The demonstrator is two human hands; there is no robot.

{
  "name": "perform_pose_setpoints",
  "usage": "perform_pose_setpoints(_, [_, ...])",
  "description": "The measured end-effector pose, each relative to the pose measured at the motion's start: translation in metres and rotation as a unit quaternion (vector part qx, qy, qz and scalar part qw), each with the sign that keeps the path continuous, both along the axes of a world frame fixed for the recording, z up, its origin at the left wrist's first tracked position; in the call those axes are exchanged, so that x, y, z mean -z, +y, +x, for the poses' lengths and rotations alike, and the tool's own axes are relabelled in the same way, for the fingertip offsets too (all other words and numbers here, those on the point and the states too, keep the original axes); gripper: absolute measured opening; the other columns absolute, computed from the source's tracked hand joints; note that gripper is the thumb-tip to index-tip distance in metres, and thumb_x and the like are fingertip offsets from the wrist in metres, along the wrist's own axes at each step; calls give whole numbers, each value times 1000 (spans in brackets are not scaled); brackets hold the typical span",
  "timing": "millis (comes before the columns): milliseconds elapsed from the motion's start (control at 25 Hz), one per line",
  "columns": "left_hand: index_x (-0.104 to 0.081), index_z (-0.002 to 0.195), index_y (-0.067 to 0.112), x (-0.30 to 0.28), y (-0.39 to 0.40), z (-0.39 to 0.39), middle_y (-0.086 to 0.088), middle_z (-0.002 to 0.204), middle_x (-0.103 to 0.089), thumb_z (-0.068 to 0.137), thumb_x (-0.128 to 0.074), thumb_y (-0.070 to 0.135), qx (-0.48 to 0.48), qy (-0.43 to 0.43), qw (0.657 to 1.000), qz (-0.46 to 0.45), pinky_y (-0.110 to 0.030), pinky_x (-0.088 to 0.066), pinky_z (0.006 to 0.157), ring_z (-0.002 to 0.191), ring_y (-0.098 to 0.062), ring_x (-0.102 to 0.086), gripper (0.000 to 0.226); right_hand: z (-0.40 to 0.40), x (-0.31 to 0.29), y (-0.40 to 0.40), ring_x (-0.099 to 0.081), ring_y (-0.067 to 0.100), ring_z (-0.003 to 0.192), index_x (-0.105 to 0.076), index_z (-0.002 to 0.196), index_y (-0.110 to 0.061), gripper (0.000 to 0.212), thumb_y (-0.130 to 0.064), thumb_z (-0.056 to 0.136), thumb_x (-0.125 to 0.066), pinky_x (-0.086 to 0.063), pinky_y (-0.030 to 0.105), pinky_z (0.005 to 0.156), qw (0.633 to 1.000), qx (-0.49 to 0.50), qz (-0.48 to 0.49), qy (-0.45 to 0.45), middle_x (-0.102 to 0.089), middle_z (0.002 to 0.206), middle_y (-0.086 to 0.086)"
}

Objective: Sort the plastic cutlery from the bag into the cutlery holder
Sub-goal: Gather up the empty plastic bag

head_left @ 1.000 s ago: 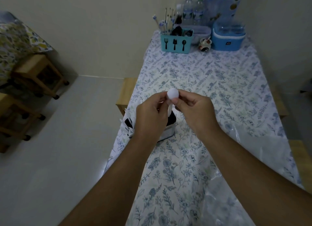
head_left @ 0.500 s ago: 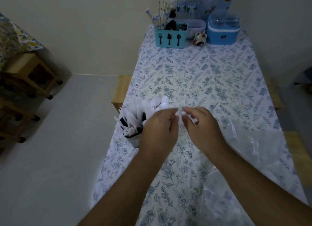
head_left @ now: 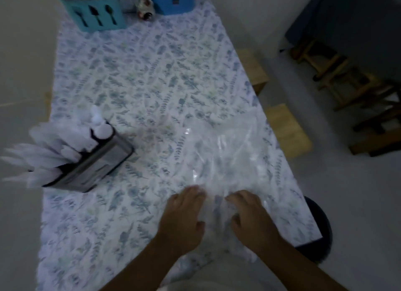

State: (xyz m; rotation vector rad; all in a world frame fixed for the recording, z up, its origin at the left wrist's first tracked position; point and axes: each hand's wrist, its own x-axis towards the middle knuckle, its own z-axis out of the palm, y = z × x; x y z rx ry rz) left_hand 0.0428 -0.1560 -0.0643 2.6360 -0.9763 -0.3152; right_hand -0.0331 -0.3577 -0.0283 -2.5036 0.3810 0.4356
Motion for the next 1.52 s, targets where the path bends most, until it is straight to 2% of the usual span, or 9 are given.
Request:
perform_pose_setpoints(120, [-64, 126, 17, -18, -20, 31, -7, 130, -62, 81, -71, 24, -23, -57, 996, -71, -46, -44, 106, 125, -30, -56, 46, 32, -15, -9, -50, 23, 120, -61, 126, -29, 52, -9, 78, -68, -51, 38, 96, 994, 0, -42, -96, -58, 127, 0])
perform_pose_setpoints(400, [18, 158, 17, -17, -48, 138, -2, 168, 13, 46, -75, 84, 50, 108, 972, 203, -52, -9, 122, 155, -27, 9, 160, 120, -8, -51, -20, 31, 148, 1, 160, -33, 140, -26, 60, -97, -46, 46, 104, 988, -78, -65, 121, -11, 162, 7])
perform_pose_setpoints(560, [-39, 150, 35, -30, -67, 153, 6, 148, -46, 64, -67, 84, -56, 123, 988, 72, -48, -38, 112, 138, -26, -44, 103, 163, -21, -61, -49, 30, 128, -27, 155, -33, 96, -46, 77, -82, -52, 43, 94, 990, -8, 44, 134, -40, 148, 12])
perform_pose_setpoints(640, [-50, 142, 37, -34, -80, 158, 6, 115, -66, 90, -67, 52, -239, 264, 919, -172, -36, -57, 86, 102, -17, -68, 57, 176, -18, -69, -68, 24, 102, -49, 141, -32, 57, -32, 89, -71, -58, 39, 80, 948, 180, 257, 60, -65, 126, 9])
perform_pose_setpoints(760, [-41, 152, 26, -40, -91, 170, -12, 107, -72, 102, -57, 28, -412, 471, 711, -322, -34, -55, 65, 83, -22, -69, 53, 181, -4, -84, -75, 25, 95, -55, 132, -25, 32, -23, 101, -57, -60, 44, 74, 795, 391, 462, 46, -74, 110, 8])
perform_pose_setpoints(1000, [-37, 149, 31, -48, -89, 151, -10, 91, -65, 95, -60, 16, -417, 414, 747, -311, -36, -57, 70, 73, -19, -62, 61, 157, -10, -76, -70, 19, 88, -45, 140, -37, 52, -18, 95, -64, -58, 38, 66, 830, 355, 431, -7, -69, 105, 5])
perform_pose_setpoints(1160, [-41, 135, 29, -40, -73, 111, -17, 91, -74, 100, -54, 17, -513, 463, 614, -382, -37, -59, 63, 64, -26, -66, 39, 104, -9, -79, -70, 27, 78, -40, 129, -36, 41, -19, 98, -60, -59, 47, 76, 742, 496, 451, -21, -70, 94, 12])
perform_pose_setpoints(1400, [-54, 94, 13, -31, -52, 109, -16, 90, -77, 104, -35, 55, -512, 554, 529, -388, -31, -49, 61, 76, -30, -73, 48, 89, 1, -96, -75, 26, 94, -55, 122, -18, 40, -51, 105, -41, -59, 48, 79, 710, 496, 499, 26, -76, 106, 12])
perform_pose_setpoints(1520, [-61, 91, 9, -34, -33, 101, -14, 78, -71, 96, -49, 61, -471, 573, 552, -381, -29, -51, 58, 70, -26, -67, 54, 79, 3, -102, -75, 22, 85, -64, 89, -19, 57, -67, 99, -35, -60, 42, 72, 674, 503, 539, 37, -79, 88, 7])
